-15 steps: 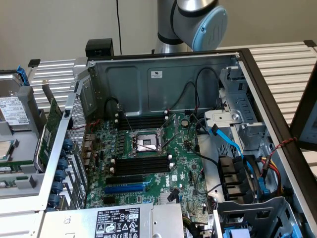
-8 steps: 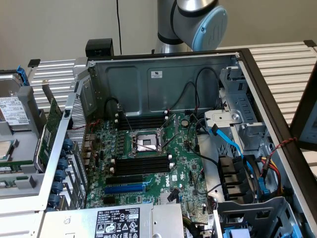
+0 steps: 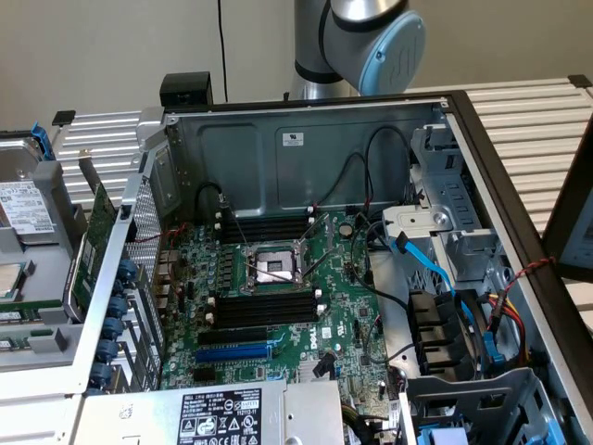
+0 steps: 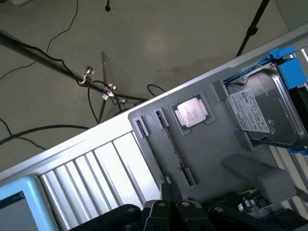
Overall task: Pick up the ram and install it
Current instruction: 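Pick up the ram and move it above insertion slot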
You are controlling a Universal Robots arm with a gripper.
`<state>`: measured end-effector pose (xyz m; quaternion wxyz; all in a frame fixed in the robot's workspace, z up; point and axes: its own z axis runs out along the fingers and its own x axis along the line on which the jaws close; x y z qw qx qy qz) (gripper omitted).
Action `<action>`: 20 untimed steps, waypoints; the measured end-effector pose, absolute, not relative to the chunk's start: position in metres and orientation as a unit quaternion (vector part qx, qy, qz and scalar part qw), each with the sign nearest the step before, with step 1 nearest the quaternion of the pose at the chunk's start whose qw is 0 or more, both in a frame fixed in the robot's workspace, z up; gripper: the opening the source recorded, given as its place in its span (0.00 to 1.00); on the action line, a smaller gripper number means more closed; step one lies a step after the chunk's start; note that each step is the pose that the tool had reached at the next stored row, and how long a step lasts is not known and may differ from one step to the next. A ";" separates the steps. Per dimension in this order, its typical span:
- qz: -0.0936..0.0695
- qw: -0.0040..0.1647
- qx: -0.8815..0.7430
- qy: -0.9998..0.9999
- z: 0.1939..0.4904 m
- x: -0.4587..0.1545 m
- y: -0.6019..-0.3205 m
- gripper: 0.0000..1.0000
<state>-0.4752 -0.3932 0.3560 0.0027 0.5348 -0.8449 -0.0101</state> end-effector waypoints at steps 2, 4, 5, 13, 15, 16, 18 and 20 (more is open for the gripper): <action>-0.009 0.002 0.550 -0.835 0.355 -0.475 -0.393 0.10; -0.009 0.003 0.565 -0.825 0.355 -0.475 -0.393 0.10; -0.009 0.003 0.572 -0.820 0.354 -0.475 -0.393 0.10; -0.006 -0.002 0.612 -0.791 0.352 -0.474 -0.393 0.10; -0.005 -0.002 0.615 -0.789 0.351 -0.473 -0.393 0.10; -0.005 -0.002 0.617 -0.787 0.351 -0.472 -0.393 0.10; -0.005 -0.002 0.626 -0.780 0.350 -0.472 -0.393 0.10; -0.005 -0.001 0.638 -0.770 0.349 -0.471 -0.393 0.10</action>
